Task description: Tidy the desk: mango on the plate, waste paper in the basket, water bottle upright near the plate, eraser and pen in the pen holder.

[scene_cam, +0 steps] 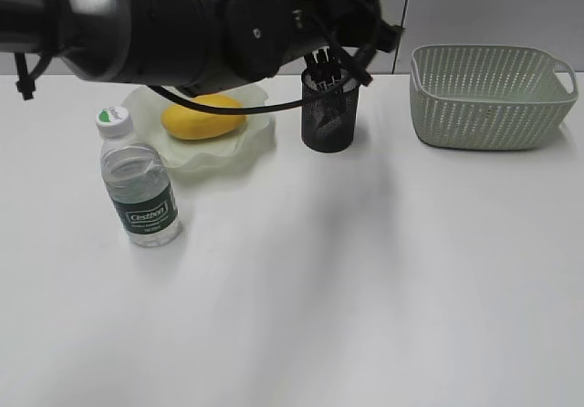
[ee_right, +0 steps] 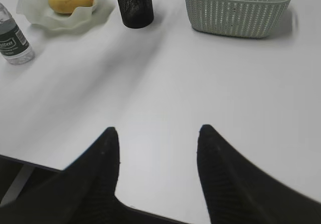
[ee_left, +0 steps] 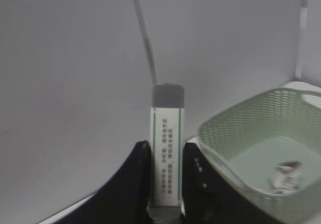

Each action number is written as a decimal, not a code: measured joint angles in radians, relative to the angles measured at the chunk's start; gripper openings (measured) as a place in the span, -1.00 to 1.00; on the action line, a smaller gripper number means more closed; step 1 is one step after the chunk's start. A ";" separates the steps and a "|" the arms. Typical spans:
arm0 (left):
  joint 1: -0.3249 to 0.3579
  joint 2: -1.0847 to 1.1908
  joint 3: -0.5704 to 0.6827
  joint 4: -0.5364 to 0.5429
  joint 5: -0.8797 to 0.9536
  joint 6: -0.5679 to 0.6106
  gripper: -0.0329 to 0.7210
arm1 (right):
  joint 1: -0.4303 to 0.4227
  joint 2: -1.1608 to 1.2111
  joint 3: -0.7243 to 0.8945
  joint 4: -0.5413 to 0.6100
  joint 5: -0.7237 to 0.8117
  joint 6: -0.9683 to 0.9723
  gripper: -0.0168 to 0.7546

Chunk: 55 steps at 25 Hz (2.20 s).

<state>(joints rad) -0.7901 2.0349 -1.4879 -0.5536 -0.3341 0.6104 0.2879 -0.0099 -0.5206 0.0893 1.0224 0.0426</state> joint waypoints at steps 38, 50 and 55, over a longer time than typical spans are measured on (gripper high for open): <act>0.145 -0.188 0.066 0.480 0.549 -0.469 -0.57 | 0.000 0.000 0.000 0.000 0.000 0.000 0.09; 0.145 -1.276 0.760 0.480 1.169 -0.493 0.18 | 0.000 0.000 0.000 0.000 0.000 0.000 0.09; 0.145 -1.717 0.846 0.503 1.303 -0.562 0.38 | 0.000 0.000 0.000 -0.001 0.000 0.000 0.09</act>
<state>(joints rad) -0.6449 0.3174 -0.6419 -0.0508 0.9689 0.0483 0.2879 -0.0099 -0.5206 0.0882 1.0224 0.0426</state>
